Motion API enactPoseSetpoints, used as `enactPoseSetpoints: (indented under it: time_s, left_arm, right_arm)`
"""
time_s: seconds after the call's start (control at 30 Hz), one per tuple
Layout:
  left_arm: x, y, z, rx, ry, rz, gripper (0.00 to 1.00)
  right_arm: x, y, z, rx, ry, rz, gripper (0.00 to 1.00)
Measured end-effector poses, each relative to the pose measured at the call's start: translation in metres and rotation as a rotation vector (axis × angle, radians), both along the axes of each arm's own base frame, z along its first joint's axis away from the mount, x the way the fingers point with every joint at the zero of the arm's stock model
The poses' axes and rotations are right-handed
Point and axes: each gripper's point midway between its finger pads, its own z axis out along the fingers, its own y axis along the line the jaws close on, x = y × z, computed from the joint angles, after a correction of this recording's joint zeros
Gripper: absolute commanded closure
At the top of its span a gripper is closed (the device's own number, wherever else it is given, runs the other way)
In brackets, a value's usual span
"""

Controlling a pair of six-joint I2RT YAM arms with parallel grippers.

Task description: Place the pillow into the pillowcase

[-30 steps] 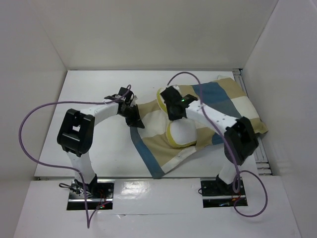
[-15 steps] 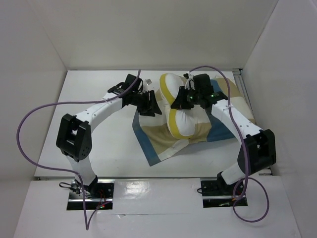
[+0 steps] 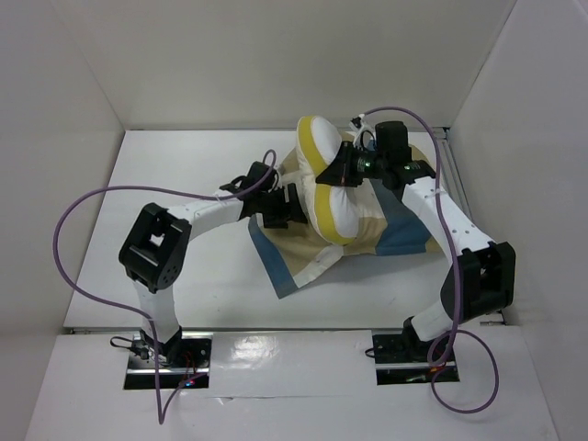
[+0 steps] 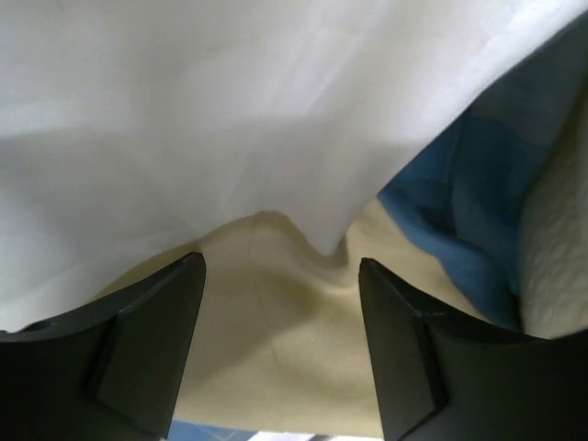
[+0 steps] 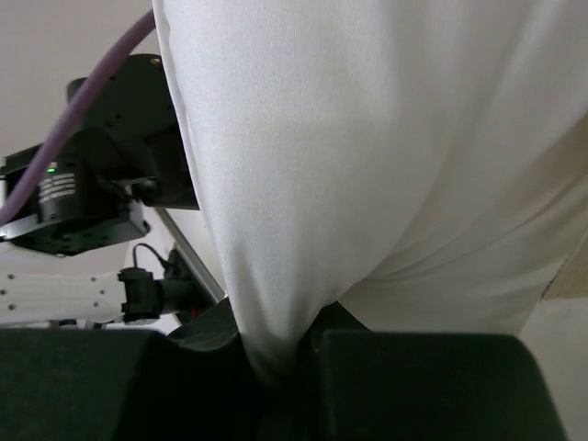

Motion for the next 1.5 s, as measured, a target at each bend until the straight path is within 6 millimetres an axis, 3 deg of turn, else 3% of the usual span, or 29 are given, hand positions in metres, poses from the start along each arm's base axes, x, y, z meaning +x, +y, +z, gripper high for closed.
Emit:
enactPoseSetpoints:
  time_s: [0.17,0.23,0.3,0.37,0.4,0.5,0.6,0.77,0.9,1.2,1.33,1.37,1.4,1.5]
  left_arm:
    - [0.012,-0.021,0.003,-0.068,-0.065,-0.019,0.18]
    - [0.015,-0.028,0.002,-0.094,-0.07,-0.019,0.21]
    - [0.018,-0.035,0.003,-0.124,-0.078,-0.019,0.41]
    - [0.021,-0.039,0.004,-0.151,-0.074,-0.006,0.85]
    - [0.023,-0.041,0.005,-0.162,-0.071,-0.001,1.0]
    - [0.029,-0.041,0.003,-0.167,-0.062,0.005,1.0]
    - [0.032,-0.029,0.0,-0.171,-0.03,0.028,1.0]
    - [0.02,0.021,-0.008,-0.155,0.031,0.078,1.0]
    - [0.008,0.048,0.004,-0.156,0.02,0.071,1.0]
    - [-0.004,0.065,0.014,-0.137,-0.011,-0.008,1.0]
    - [-0.001,0.058,0.031,-0.111,-0.033,-0.049,0.66]
    - [0.001,0.054,0.037,-0.105,-0.053,-0.062,0.46]
    - [0.004,0.05,0.045,-0.101,-0.074,-0.07,0.4]
    - [0.01,0.039,0.061,-0.102,-0.113,-0.076,0.39]
  right_arm:
    - [-0.003,0.003,0.007,0.042,0.005,0.028,1.0]
    - [-0.005,0.004,0.01,0.052,0.008,0.041,1.0]
    - [-0.006,0.005,0.012,0.06,0.009,0.05,1.0]
    - [-0.007,0.006,0.014,0.068,0.009,0.057,1.0]
    - [-0.008,0.007,0.015,0.071,0.011,0.06,1.0]
    - [-0.008,0.007,0.015,0.071,0.012,0.062,1.0]
    - [-0.007,0.004,0.012,0.058,0.014,0.05,1.0]
    - [-0.002,-0.004,0.006,-0.003,0.019,0.0,1.0]
    - [-0.001,-0.011,-0.004,-0.045,0.048,-0.037,1.0]
    - [-0.001,-0.01,-0.001,-0.047,0.05,-0.041,1.0]
    - [-0.001,-0.009,0.0,-0.043,0.052,-0.044,1.0]
    - [0.0,-0.009,-0.001,-0.044,0.052,-0.046,1.0]
    - [0.001,-0.01,-0.002,-0.048,0.053,-0.051,1.0]
    - [0.005,-0.012,-0.008,-0.064,0.06,-0.071,1.0]
